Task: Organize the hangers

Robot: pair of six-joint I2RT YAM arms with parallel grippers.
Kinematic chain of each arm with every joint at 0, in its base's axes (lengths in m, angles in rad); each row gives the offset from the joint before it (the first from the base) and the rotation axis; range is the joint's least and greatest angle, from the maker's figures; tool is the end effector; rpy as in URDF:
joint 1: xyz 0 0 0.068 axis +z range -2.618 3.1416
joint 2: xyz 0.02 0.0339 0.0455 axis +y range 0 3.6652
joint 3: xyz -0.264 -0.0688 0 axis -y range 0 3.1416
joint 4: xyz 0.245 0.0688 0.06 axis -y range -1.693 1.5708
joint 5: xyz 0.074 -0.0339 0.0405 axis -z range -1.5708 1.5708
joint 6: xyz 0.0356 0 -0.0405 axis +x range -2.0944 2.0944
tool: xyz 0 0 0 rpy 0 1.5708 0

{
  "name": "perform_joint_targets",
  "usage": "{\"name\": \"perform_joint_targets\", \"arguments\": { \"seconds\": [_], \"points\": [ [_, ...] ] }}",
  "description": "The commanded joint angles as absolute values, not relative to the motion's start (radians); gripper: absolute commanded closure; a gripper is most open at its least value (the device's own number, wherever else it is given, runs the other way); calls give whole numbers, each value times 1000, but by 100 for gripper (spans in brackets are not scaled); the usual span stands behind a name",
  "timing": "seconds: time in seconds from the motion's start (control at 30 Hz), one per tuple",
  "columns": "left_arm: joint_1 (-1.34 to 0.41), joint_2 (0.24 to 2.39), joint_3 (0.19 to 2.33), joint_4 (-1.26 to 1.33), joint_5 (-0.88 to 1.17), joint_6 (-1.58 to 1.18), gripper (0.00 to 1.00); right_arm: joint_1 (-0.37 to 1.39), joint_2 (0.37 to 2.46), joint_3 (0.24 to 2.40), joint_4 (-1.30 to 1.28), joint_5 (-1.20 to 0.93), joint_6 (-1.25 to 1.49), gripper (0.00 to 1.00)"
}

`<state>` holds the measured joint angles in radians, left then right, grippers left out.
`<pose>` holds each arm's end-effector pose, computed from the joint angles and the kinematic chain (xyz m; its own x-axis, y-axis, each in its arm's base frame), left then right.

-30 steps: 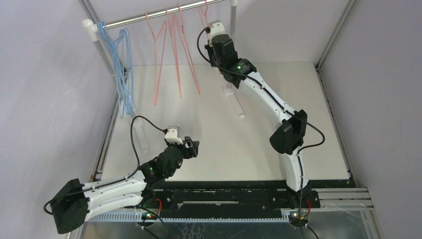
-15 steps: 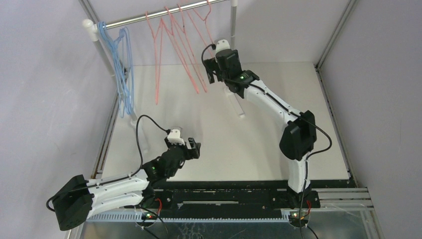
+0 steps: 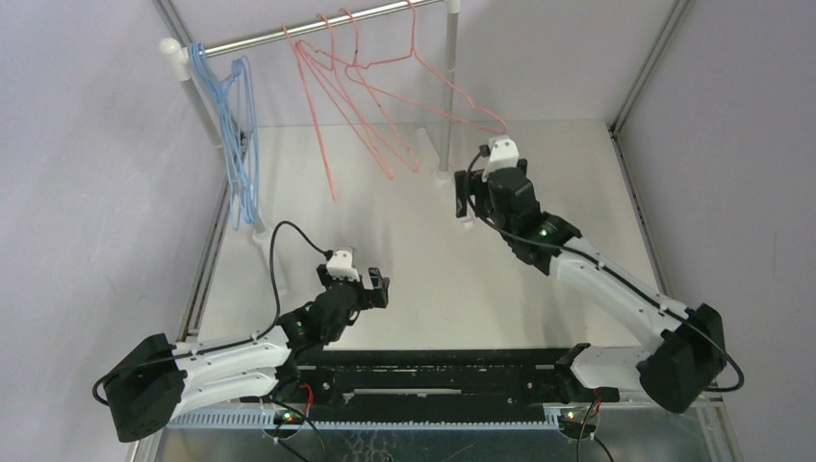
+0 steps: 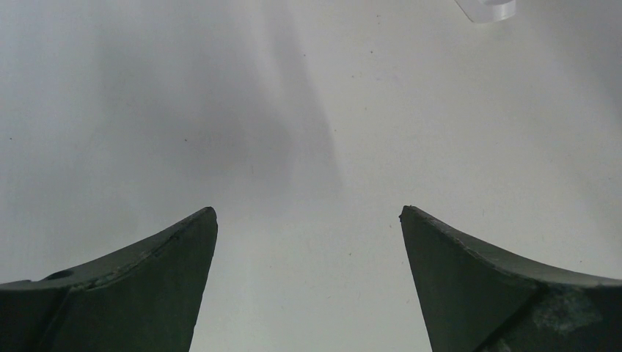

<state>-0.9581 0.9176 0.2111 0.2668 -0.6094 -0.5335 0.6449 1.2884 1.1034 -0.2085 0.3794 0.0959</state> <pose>0.1192 -0.1341 0.1658 -0.4005 -0.1554 -0.9030 0.1967 0.9480 -0.2504 0.2454 0.1681 0.3399 -0.3323 -0.1387 -0.9329 -0.2544 0.9657 -0.0529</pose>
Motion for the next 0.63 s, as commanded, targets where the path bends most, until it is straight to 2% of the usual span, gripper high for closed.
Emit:
{"name": "perform_joint_targets", "arguments": {
  "seconds": [0.0, 0.33, 0.6],
  "points": [
    [-960, 943, 245, 291, -626, -498, 1, 653, 1169, 972, -204, 448, 167, 0],
    [-960, 964, 266, 288, -603, -465, 1, 572, 858, 655, -195, 364, 184, 0],
    [-960, 953, 276, 286, -598, -453, 1, 535, 837, 623, -206, 349, 203, 0]
  ]
}}
